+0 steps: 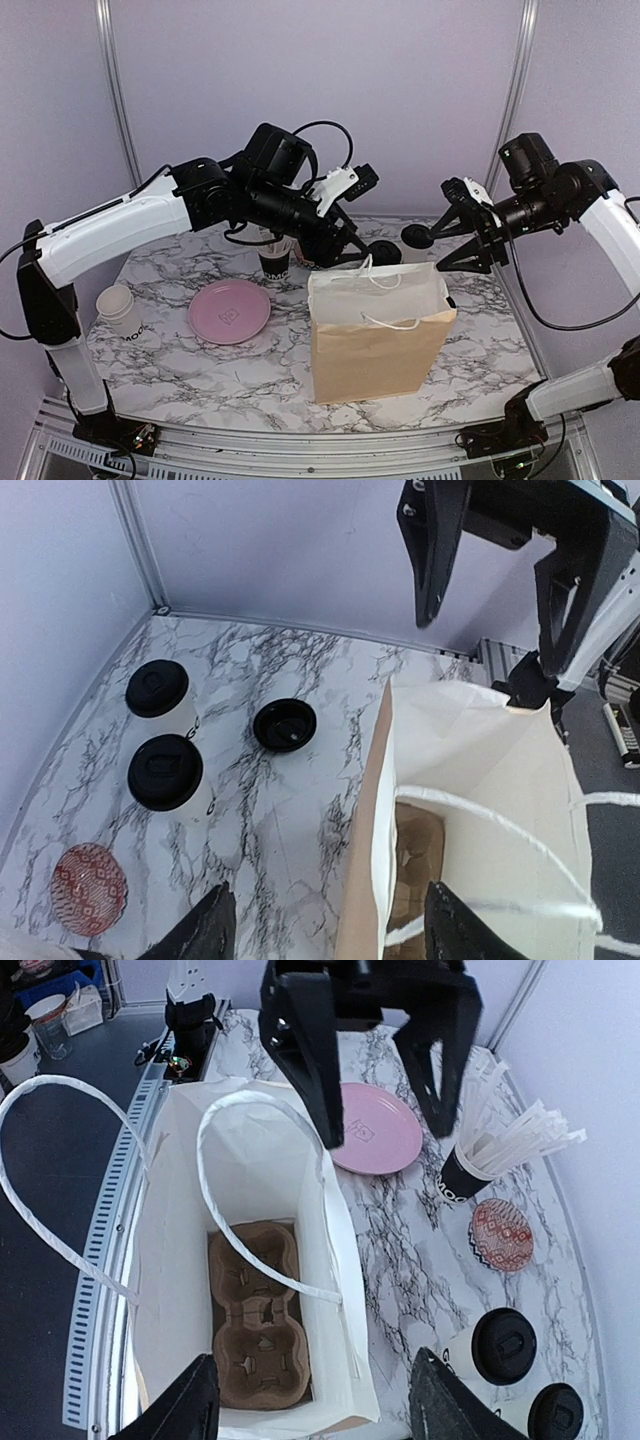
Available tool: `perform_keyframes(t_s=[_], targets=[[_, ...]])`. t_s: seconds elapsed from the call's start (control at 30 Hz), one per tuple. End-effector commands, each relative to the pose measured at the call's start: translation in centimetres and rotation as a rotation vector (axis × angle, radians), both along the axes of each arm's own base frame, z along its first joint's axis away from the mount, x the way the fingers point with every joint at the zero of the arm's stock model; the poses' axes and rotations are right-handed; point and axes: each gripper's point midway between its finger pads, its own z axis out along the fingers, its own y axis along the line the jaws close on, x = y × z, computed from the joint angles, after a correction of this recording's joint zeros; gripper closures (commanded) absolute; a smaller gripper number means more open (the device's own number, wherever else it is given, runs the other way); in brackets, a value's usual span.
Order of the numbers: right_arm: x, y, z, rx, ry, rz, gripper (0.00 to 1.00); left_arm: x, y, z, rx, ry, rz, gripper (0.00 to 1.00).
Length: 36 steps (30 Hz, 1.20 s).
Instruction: Pack the takeout coffee
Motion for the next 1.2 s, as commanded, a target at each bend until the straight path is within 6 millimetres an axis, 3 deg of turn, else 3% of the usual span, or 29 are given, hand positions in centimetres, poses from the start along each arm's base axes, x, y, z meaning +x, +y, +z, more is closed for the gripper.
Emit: perform_keyframes(t_s=[0.0,0.1,0.2,0.4,0.57,0.67,0.7,0.77,1.0,1.07,1.17], targets=[[0.8,-1.2,-0.5,0.050,0.047,-0.022,0.37,-0.6,4.7,1.9,0.041,-0.175,0.068,0.36],[2.3,-2.1,-0.9,0.084,0.079,-0.064,0.37,-1.6,6.8,1.2,0.087,-0.242,0.065,0.36],[3.9,-3.0,-1.2,0.116,0.111,-0.108,0.37,-2.9,6.3,0.4,0.103,-0.258,0.017,0.35],[5.5,-3.5,-2.3,0.156,0.190,-0.129,0.37,-4.4,2.3,-0.8,0.129,-0.306,-0.095,0.33],[6.1,-3.7,-3.1,0.138,0.213,-0.145,0.37,-4.0,-1.1,-0.9,0.159,-0.395,-0.105,0.34],[6.2,-3.8,-3.4,0.131,0.221,-0.150,0.37,-3.5,-2.6,0.4,0.120,-0.403,-0.101,0.49],[6.2,-3.8,-3.6,0.131,0.224,-0.149,0.37,-3.5,-2.9,0.7,0.112,-0.406,-0.103,0.61],[6.2,-3.8,-3.9,0.130,0.232,-0.150,0.38,-3.2,-3.2,1.6,0.087,-0.423,-0.089,0.99],[6.7,-3.7,-5.4,0.126,0.280,-0.151,0.39,-3.6,-2.5,4.4,0.019,-0.436,-0.067,1.00],[6.7,-3.7,-5.7,0.126,0.290,-0.149,0.40,-5.0,-2.2,4.7,-0.006,-0.392,-0.094,1.00],[6.8,-3.8,-6.3,0.120,0.300,-0.149,0.40,-8.0,-2.0,3.6,-0.016,-0.302,-0.154,1.00]])
